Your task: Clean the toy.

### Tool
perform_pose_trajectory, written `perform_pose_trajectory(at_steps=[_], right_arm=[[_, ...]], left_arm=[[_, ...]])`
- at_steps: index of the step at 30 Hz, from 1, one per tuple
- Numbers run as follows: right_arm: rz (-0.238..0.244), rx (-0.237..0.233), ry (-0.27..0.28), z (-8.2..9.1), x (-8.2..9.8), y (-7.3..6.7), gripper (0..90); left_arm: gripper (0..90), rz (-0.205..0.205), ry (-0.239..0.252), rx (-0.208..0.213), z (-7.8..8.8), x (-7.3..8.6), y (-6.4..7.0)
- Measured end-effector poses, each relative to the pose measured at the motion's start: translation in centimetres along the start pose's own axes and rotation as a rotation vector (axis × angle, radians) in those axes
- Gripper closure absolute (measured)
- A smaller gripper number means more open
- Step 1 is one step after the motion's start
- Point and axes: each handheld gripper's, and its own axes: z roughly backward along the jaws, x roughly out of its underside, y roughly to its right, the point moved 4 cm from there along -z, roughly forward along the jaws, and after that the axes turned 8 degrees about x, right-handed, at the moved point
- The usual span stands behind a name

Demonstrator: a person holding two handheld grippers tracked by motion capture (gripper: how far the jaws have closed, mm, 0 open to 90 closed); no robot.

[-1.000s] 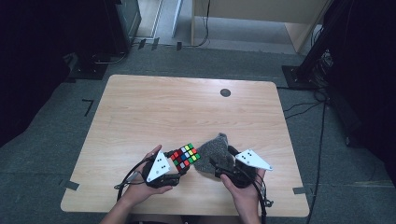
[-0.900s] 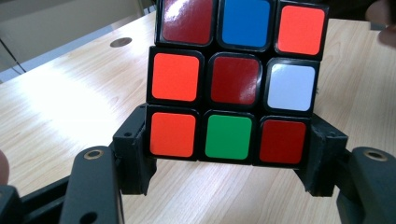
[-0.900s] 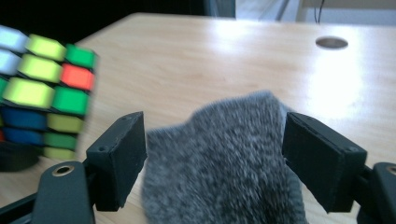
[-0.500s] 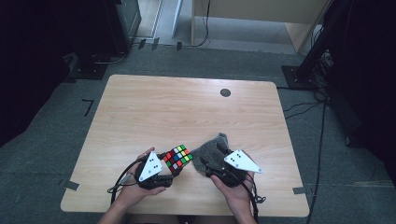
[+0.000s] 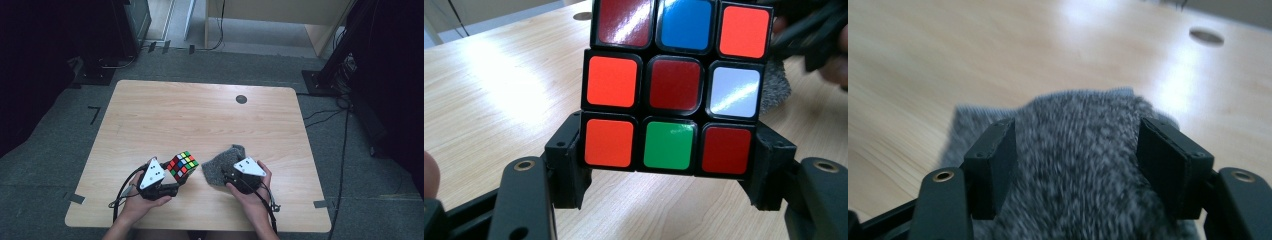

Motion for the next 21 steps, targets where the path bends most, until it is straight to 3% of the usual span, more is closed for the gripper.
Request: perform_pose_trajectory(at_steps=[3, 7, 11, 18, 21], right_arm=[[0.013, -0.001, -0.065, -0.9, 1.1, 0.2, 36.2], [0.038, 0.005, -0.111, -1.6, 2.1, 0.4, 33.7], [-0.014, 0.005, -0.138, -1.6, 2.2, 0.5, 30.9], [-0.032, 0.000, -0.140, -1.5, 2.5, 0.7, 31.8], [-0.053, -0.023, -0.150, -1.3, 2.6, 0.6, 41.9]], left_arm=[[33.8, 0.000, 0.000, 0.000, 0.0, 0.0, 0.0], [33.8, 0.009, 0.006, -0.001, 0.1, -0.1, 0.0], [33.8, 0.014, 0.011, -0.007, 0.3, -0.1, -0.1], [33.9, 0.049, 0.038, 0.012, 0.5, -0.3, -0.4], [34.0, 0.053, 0.041, 0.017, 0.5, -0.4, -0.3]])
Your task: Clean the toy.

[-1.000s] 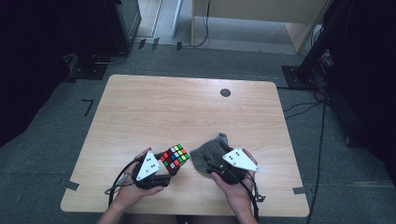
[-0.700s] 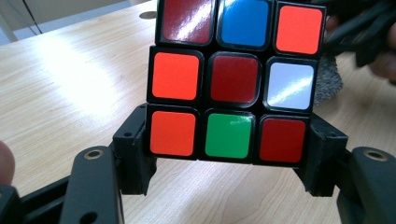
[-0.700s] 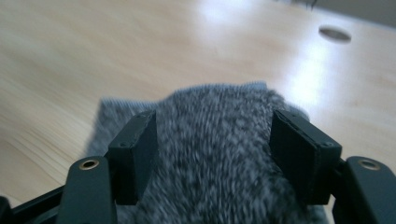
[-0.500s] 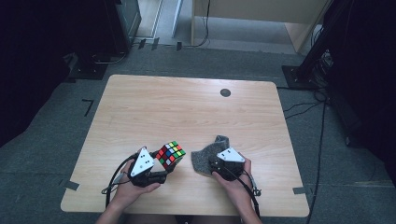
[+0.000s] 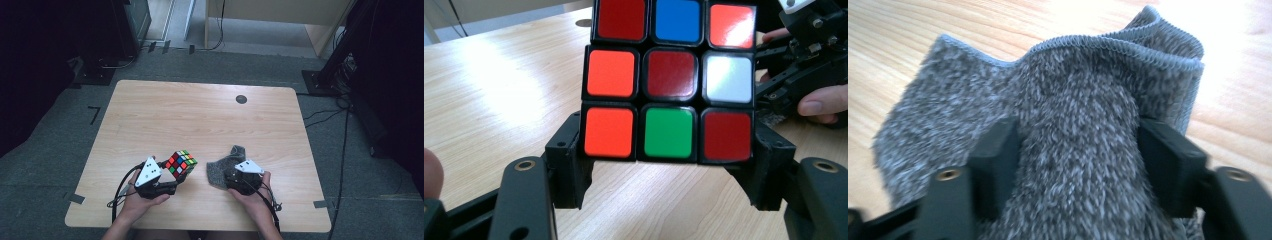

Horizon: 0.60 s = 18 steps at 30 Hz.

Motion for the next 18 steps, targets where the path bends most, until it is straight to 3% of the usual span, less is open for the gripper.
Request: perform_pose_trajectory(at_steps=[5, 10, 15, 18], right_arm=[[-0.031, -0.024, 0.010, 0.5, 0.3, 0.6, 64.7], [-0.081, -0.095, 0.022, 1.3, 0.2, 1.0, 74.0], [-0.108, -0.148, 0.202, 4.8, -2.4, 0.4, 74.9], [-0.110, -0.186, 0.350, 8.0, -4.3, -0.8, 74.7]], left_arm=[[34.3, -0.019, -0.004, -0.001, -0.4, -0.1, 0.3], [34.4, -0.065, -0.017, 0.005, -1.0, -0.2, 0.8], [34.5, -0.098, -0.050, -0.004, -1.9, -0.1, 1.4], [34.6, -0.127, -0.083, -0.018, -2.5, 0.0, 1.9]])
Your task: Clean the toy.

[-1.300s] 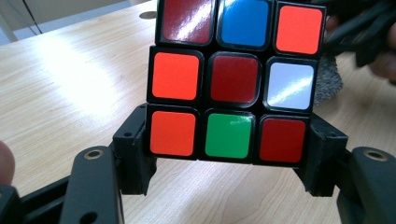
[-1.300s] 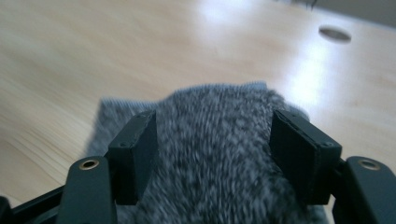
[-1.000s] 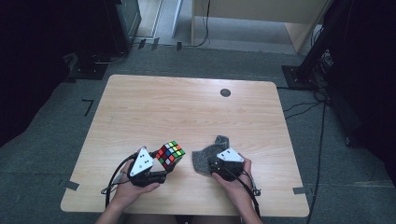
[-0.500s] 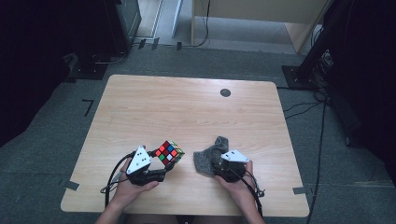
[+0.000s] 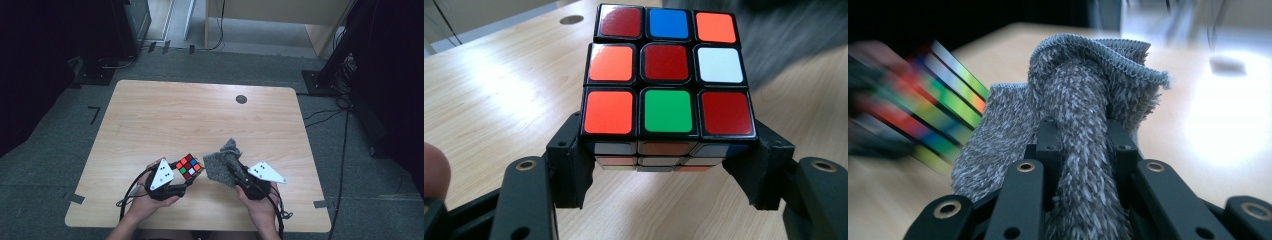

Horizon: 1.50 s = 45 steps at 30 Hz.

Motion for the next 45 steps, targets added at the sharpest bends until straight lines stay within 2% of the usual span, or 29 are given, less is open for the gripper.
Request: perform_pose_trajectory(at_steps=[1, 3, 5, 7, 10, 12, 14, 15, 18, 19, 21, 23, 24, 26, 28, 29, 30, 32, 33, 34, 37, 39, 42, 45], right_arm=[[-0.001, -0.031, 0.038, 0.6, -0.7, -1.0, 74.5], [0.048, -0.087, 0.086, 1.4, -1.7, -3.1, 74.2], [0.109, -0.130, 0.077, 1.3, -1.7, -5.4, 73.7], [0.173, -0.168, 0.059, 0.9, -1.1, -7.4, 73.5], [0.239, -0.201, 0.023, 0.4, -0.1, -9.0, 73.4], [0.241, -0.212, 0.012, 0.3, -0.1, -8.8, 73.4], [0.209, -0.206, 0.032, 0.5, -0.6, -8.0, 73.5], [0.179, -0.186, 0.047, 0.6, -1.0, -7.2, 73.4], [0.131, -0.128, 0.060, 0.9, -1.6, -5.7, 73.3], [0.114, -0.126, 0.058, 0.9, -1.6, -5.5, 73.1], [0.104, -0.152, 0.054, 1.0, -1.5, -5.9, 72.8], [0.138, -0.201, 0.045, 1.0, -1.3, -7.0, 72.2], [0.190, -0.226, 0.032, 1.0, -1.1, -7.8, 72.1], [0.247, -0.212, 0.030, 1.1, -1.3, -8.3, 72.2], [0.196, -0.181, 0.063, 1.5, -2.1, -7.1, 72.2], [0.142, -0.151, 0.078, 1.8, -2.5, -6.1, 72.2], [0.080, -0.140, 0.093, 2.0, -2.9, -5.1, 72.2], [0.010, -0.156, 0.122, 2.4, -3.3, -3.8, 72.2], [-0.011, -0.185, 0.124, 2.4, -3.4, -3.6, 72.1], [-0.029, -0.230, 0.127, 2.4, -3.3, -3.6, 72.1], [-0.059, -0.276, 0.114, 1.8, -2.8, -3.8, 72.1], [-0.096, -0.275, 0.103, 1.3, -2.2, -3.4, 72.2], [-0.123, -0.243, 0.048, 0.6, -1.3, -2.5, 72.2], [-0.130, -0.235, 0.022, 0.5, -1.2, -2.1, 72.1]], left_arm=[[34.6, -0.016, -0.016, -0.001, -0.2, 0.0, 0.3], [34.6, -0.044, -0.030, 0.002, -0.6, -0.2, 1.1], [34.6, -0.069, -0.035, 0.004, -0.9, -0.5, 2.0], [34.7, -0.077, -0.030, 0.006, -1.0, -0.8, 2.6], [34.7, -0.118, -0.050, -0.011, -1.1, -0.8, 3.2], [34.8, -0.115, -0.036, -0.005, -1.0, -0.8, 3.2], [34.9, -0.112, -0.021, 0.002, -0.8, -1.0, 3.1], [34.9, -0.113, -0.018, 0.001, -0.7, -1.1, 3.1], [34.9, -0.115, -0.011, 0.017, -0.6, -1.1, 3.1], [34.9, -0.115, -0.008, 0.021, -0.6, -1.1, 3.1], [34.9, -0.119, -0.007, 0.021, -0.6, -1.1, 3.2], [34.9, -0.125, -0.004, 0.026, -0.6, -1.2, 3.3], [34.9, -0.123, 0.004, 0.026, -0.5, -1.2, 3.3], [34.9, -0.120, 0.017, 0.038, -0.2, -1.2, 3.1], [34.9, -0.111, 0.051, 0.054, 0.2, -1.3, 2.8], [34.9, -0.106, 0.069, 0.069, 0.5, -1.3, 2.6], [34.9, -0.103, 0.084, 0.086, 0.7, -1.3, 2.5], [34.9, -0.091, 0.130, 0.128, 1.2, -1.4, 2.2], [34.9, -0.089, 0.147, 0.141, 1.4, -1.4, 2.2], [34.9, -0.091, 0.156, 0.143, 1.5, -1.5, 2.2], [34.9, -0.095, 0.165, 0.156, 1.7, -1.6, 2.4], [34.9, -0.095, 0.179, 0.162, 2.0, -1.7, 2.4], [34.9, -0.093, 0.194, 0.173, 2.4, -1.9, 2.3], [34.9, -0.096, 0.187, 0.188, 2.1, -1.8, 2.4]])
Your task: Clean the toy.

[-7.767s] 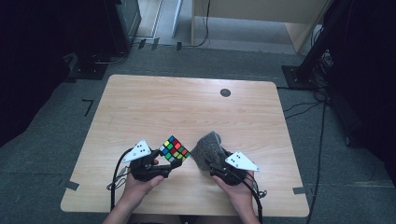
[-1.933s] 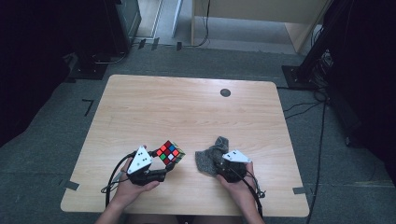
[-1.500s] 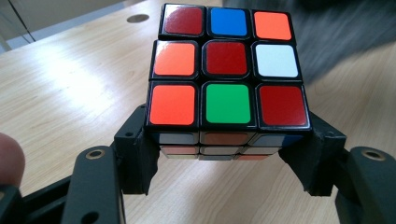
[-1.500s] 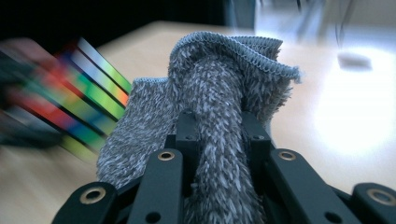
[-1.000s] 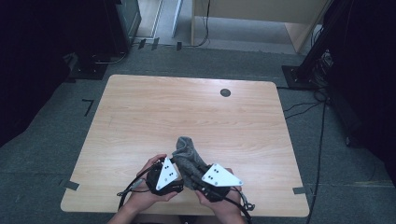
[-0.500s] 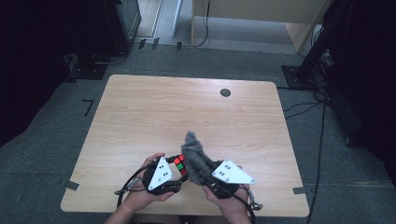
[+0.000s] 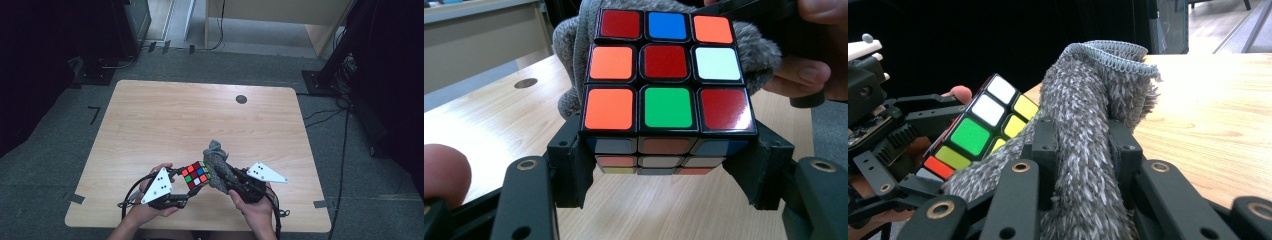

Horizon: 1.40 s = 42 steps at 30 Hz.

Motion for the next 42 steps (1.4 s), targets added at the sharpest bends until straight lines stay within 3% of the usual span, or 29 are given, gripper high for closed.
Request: perform_pose_trajectory(at_steps=[2, 4, 6, 8, 13, 16, 18, 21, 23, 25, 30, 33, 36, 39, 42], right_arm=[[0.011, -0.008, 0.018, 0.3, -0.5, -0.4, 72.1], [0.020, -0.055, 0.066, 0.9, -1.3, -1.3, 72.0], [0.041, -0.069, 0.083, 1.2, -1.7, -1.9, 72.0], [0.051, -0.053, 0.080, 1.1, -1.6, -2.0, 72.0], [-0.004, -0.014, 0.024, 0.2, 0.0, -0.3, 72.0], [0.036, 0.007, 0.022, 0.2, -0.1, -0.2, 71.9], [0.040, -0.010, 0.044, 0.6, -0.6, -0.6, 71.9], [0.025, -0.084, 0.092, 1.3, -1.5, -1.7, 71.7], [0.046, -0.072, 0.088, 1.2, -1.5, -2.0, 71.7], [0.017, -0.069, 0.091, 1.1, -1.3, -1.7, 71.7], [-0.041, -0.025, 0.033, 0.2, 0.0, -0.1, 71.6], [-0.035, -0.029, 0.042, 0.4, -0.3, -0.4, 71.5], [-0.033, -0.078, 0.075, 0.9, -1.1, -1.5, 71.1], [-0.034, -0.080, 0.080, 1.0, -1.2, -1.7, 70.9], [-0.065, -0.063, 0.054, 0.5, -0.5, -0.6, 70.8]], left_arm=[[34.9, -0.014, -0.020, 0.003, -0.3, 0.2, 0.2], [34.9, -0.029, -0.038, 0.004, -0.6, 0.3, 0.4], [34.9, -0.030, -0.036, 0.009, -0.7, 0.2, 0.6], [34.9, -0.023, -0.023, 0.020, -0.4, 0.0, 0.6], [34.8, -0.008, 0.003, 0.002, 0.2, -0.4, 0.2], [34.8, 0.021, 0.017, 0.006, 0.2, -0.3, -0.1], [34.9, 0.021, -0.001, 0.015, 0.0, 0.0, -0.2], [34.8, -0.007, -0.034, 0.021, -0.6, 0.2, 0.4], [34.8, -0.001, -0.023, 0.023, -0.6, 0.0, 0.5], [34.9, 0.000, -0.011, 0.023, -0.3, -0.1, 0.4], [34.8, 0.024, 0.024, 0.014, 0.5, -0.5, -0.2], [34.8, 0.026, 0.008, 0.021, 0.2, -0.2, -0.2], [34.8, -0.014, -0.034, 0.010, -0.4, 0.0, 0.4], [34.8, -0.010, -0.020, 0.012, -0.2, -0.3, 0.5], [34.8, 0.008, 0.008, 0.006, 0.4, -0.6, 0.1]])
